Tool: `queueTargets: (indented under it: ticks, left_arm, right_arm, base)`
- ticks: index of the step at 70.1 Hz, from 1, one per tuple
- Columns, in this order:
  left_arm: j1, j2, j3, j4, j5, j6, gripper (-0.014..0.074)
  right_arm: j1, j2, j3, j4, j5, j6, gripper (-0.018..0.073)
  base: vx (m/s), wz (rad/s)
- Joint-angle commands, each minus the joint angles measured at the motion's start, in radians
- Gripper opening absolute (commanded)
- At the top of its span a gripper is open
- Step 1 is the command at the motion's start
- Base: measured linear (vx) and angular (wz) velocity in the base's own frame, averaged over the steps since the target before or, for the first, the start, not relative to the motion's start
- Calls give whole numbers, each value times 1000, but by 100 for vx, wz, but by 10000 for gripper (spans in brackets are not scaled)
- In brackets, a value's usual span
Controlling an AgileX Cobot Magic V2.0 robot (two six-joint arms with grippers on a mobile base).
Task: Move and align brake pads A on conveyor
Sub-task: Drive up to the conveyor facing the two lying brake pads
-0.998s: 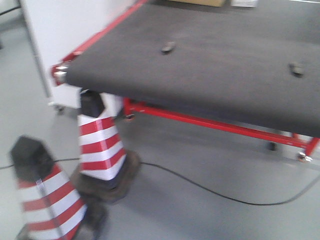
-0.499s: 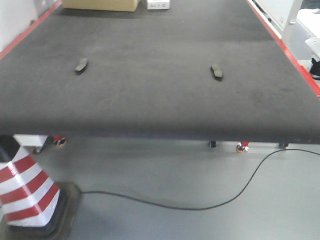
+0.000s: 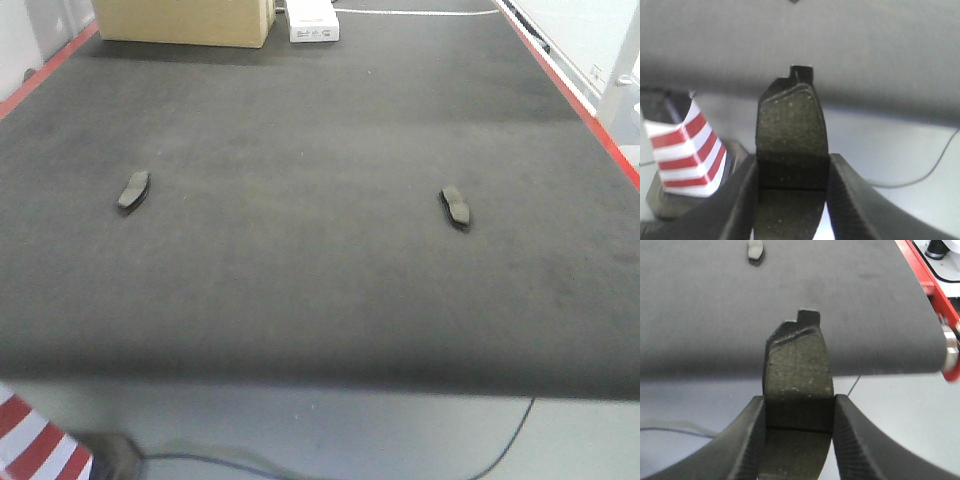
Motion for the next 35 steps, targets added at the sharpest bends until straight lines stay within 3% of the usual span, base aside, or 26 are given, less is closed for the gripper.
queueTargets:
  ticks: [1,35]
  left_arm:
    - [0,15,-29,19,-87,2,-6]
    - [0,15,-29,19,-87,2,-6]
  right_arm:
    - [-4,14,-28,-18,-91,-8,-7]
    - [-4,14,-28,-18,-91,-8,-7]
  base:
    - [40,-3]
    - [33,-4]
